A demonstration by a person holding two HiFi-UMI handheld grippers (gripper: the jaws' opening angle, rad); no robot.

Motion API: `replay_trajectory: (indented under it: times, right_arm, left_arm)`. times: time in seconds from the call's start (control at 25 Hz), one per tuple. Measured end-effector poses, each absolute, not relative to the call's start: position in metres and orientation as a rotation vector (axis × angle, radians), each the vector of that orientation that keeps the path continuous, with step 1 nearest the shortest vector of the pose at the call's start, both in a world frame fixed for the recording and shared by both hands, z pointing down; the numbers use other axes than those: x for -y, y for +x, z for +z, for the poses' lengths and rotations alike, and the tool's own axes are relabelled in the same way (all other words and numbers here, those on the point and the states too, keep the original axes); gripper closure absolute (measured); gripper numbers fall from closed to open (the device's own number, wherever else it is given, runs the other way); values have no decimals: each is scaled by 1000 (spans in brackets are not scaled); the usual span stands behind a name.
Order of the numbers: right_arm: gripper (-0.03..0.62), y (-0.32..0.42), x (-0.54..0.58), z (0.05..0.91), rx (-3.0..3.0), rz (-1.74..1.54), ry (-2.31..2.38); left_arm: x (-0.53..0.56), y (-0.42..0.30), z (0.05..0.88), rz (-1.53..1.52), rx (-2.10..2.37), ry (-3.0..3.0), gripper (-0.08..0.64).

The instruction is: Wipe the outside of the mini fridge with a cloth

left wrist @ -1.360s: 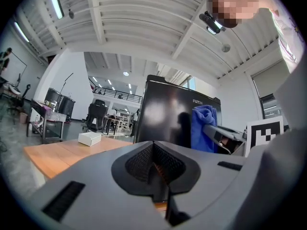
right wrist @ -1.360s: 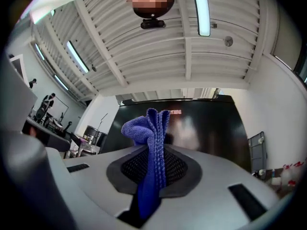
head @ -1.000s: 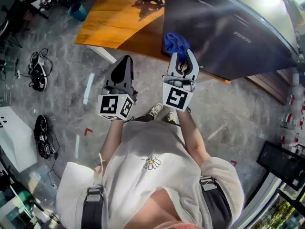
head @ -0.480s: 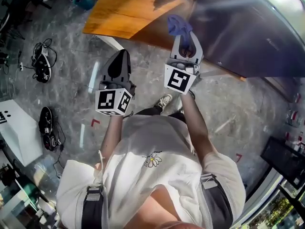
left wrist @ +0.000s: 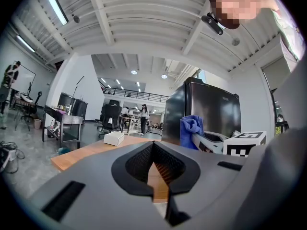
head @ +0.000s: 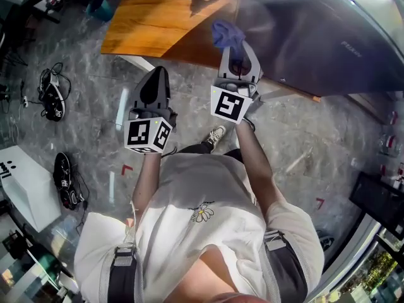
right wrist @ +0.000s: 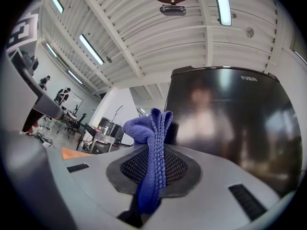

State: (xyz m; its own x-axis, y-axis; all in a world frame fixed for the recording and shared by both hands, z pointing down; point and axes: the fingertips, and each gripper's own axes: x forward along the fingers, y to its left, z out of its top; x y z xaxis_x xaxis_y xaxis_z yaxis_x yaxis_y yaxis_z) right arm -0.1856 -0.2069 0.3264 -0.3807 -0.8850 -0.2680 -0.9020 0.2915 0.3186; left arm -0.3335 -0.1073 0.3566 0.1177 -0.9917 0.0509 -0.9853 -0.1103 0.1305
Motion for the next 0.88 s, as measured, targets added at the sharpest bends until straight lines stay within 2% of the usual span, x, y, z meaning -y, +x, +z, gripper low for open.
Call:
replay_trajectory:
  times: [0.48, 0.64, 0.88]
  right_arm:
    - [529, -113, 197, 323, -2472, 594, -1752]
    - [529, -72, 189, 323, -2406, 487, -1784]
    - [529, 1, 183, 325, -2362, 520, -1882]
  left_arm:
    - [107, -263, 353, -93, 1982, 2244, 555]
    - [101, -223, 354, -83, 1944, 2273, 555]
    - [105, -162, 351, -92, 1869, 2337, 555]
